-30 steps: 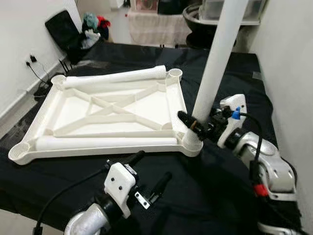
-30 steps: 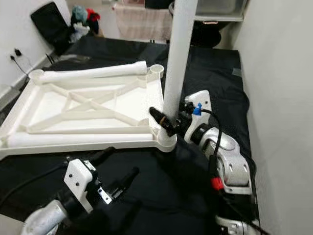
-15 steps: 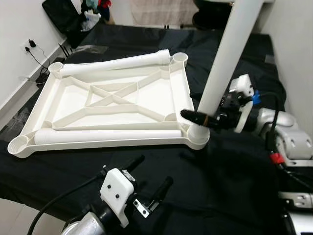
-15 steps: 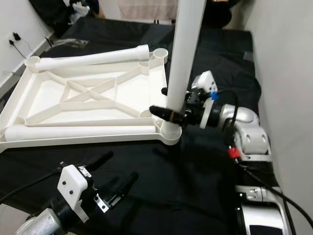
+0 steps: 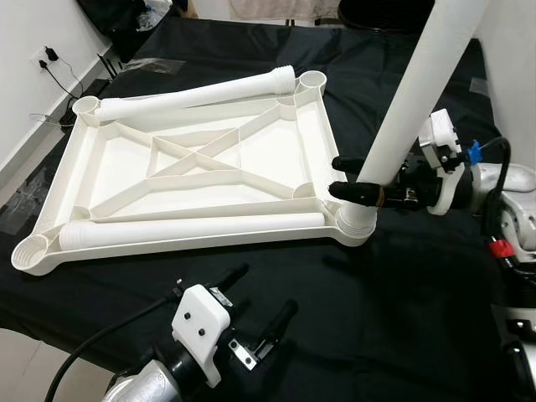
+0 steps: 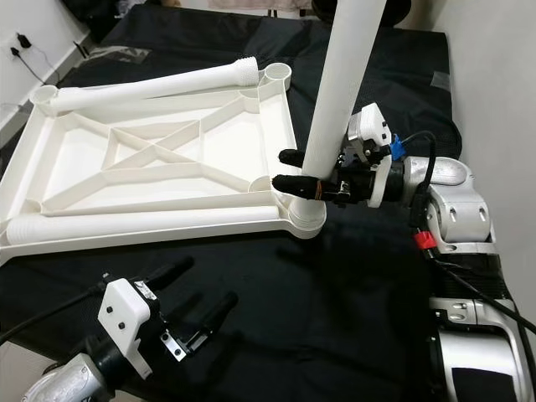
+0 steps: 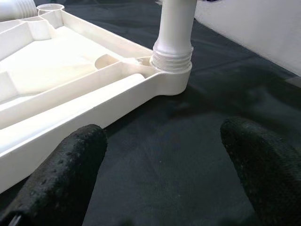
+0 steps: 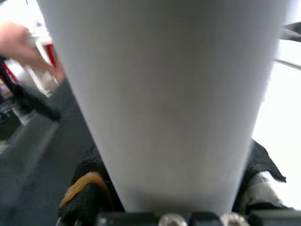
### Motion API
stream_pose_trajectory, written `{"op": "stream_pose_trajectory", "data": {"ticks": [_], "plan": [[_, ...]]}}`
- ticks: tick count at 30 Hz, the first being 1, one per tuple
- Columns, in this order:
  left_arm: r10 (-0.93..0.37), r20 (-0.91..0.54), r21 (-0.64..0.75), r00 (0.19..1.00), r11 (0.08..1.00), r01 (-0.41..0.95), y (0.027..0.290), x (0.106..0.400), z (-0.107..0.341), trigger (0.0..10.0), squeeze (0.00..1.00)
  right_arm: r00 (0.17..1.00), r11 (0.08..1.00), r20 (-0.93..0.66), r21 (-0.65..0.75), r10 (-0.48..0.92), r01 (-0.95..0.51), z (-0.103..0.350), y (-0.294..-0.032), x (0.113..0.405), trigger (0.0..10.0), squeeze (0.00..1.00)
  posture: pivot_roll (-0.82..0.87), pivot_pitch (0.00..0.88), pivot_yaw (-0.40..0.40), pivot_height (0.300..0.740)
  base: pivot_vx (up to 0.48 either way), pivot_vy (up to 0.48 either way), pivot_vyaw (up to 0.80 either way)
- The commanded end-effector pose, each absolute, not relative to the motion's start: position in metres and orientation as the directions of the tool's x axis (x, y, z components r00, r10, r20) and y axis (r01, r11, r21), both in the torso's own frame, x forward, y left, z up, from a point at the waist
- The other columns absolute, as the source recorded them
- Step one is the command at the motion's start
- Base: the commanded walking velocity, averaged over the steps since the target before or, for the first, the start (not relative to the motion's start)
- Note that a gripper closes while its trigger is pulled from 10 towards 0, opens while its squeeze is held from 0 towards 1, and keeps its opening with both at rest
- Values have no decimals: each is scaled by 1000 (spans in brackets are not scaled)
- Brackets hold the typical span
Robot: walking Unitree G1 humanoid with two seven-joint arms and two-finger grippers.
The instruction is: Building children table
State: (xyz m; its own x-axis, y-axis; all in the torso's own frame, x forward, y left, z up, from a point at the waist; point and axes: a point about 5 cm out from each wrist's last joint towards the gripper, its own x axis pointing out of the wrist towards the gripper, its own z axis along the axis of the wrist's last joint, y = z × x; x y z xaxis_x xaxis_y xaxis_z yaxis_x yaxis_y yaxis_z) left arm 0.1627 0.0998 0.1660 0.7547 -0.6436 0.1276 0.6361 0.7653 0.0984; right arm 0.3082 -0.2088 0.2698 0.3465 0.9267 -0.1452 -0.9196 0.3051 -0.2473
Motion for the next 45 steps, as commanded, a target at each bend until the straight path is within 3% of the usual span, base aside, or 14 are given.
{"op": "stream_pose_trajectory", "data": {"ticks": [1, 4, 7, 20, 21, 22, 25, 26, 27, 29, 30, 39, 41, 45], "plan": [[-641, 111, 87, 759, 767, 635, 102, 160, 165, 10000, 0, 409, 385, -230, -146, 883, -911, 238, -193, 288, 0, 0, -24, 324, 21, 740, 0, 0, 0], [-635, 116, 84, 764, 772, 630, 104, 163, 162, 10000, 0, 738, 744, -152, -29, 657, -668, 195, -160, 280, 0, 0, -59, 284, -25, 740, 0, 0, 0], [-629, 105, 78, 770, 777, 624, 105, 166, 152, 10000, 0, 799, 870, -345, 170, 492, -463, 111, -100, 238, 0, 0, -101, 164, 46, 740, 0, 0, 0], [-601, 82, 97, 795, 798, 594, 110, 201, 132, 10000, 0, 944, 965, -202, 69, 260, -252, 130, -111, 288, 0, 0, -78, 0, 52, 740, 0, 0, 0], [-598, 88, 106, 797, 801, 589, 111, 206, 133, 10000, 0, 962, 977, -176, 61, 210, -202, 139, -112, 290, 627, 0, -72, 1, 60, 740, 0, 0, 0], [-599, 87, 107, 796, 800, 590, 112, 206, 133, 10000, 0, 966, 980, -163, 48, 200, -195, 142, -113, 292, 7059, 0, -70, 4, 62, 740, 0, 0, 0], [-601, 89, 111, 794, 798, 592, 113, 205, 132, 10000, 0, 971, 983, -152, 25, 184, -183, 145, -111, 294, 7059, 0, -70, 4, 62, 740, 0, 0, 0], [-601, 90, 111, 794, 798, 592, 113, 204, 132, 10000, 0, 961, 965, -99, 77, 258, -251, 153, -107, 294, 10000, 0, -65, 23, 64, 740, 0, 0, 0], [-602, 93, 112, 793, 798, 592, 114, 204, 133, 10000, 0, 937, 932, -35, 118, 348, -342, 163, -102, 294, 10000, 541, -65, 28, 63, 740, 0, 0, 0], [-602, 95, 112, 793, 798, 593, 114, 203, 133, 10000, 0, 913, 903, 15, 140, 409, -407, 170, -99, 293, 10000, 541, -63, 37, 61, 740, 0, 0, 0], [-604, 97, 113, 791, 797, 594, 114, 201, 134, 10000, 0, 845, 829, 60, 164, 532, -534, 178, -96, 289, 10000, 1000, -62, 57, 57, 740, 0, 0, 0], [-619, 114, 106, 777, 785, 610, 108, 187, 143, 10000, 0, 466, 465, 34, 17, 884, -885, 202, -132, 285, 10000, 953, -30, 134, 39, 740, 0, 0, 0], [-623, 115, 105, 774, 782, 614, 107, 183, 145, 10000, 0, 462, 463, 38, -24, 886, -886, 211, -144, 298, 10000, 8, -15, 161, 42, 740, 0, 0, 0], [-631, 112, 101, 768, 776, 623, 106, 177, 149, 10000, 0, 428, 429, 34, -84, 903, -899, 230, -158, 316, 10000, 0, 16, 198, 36, 740, 0, 0, 0]]}}
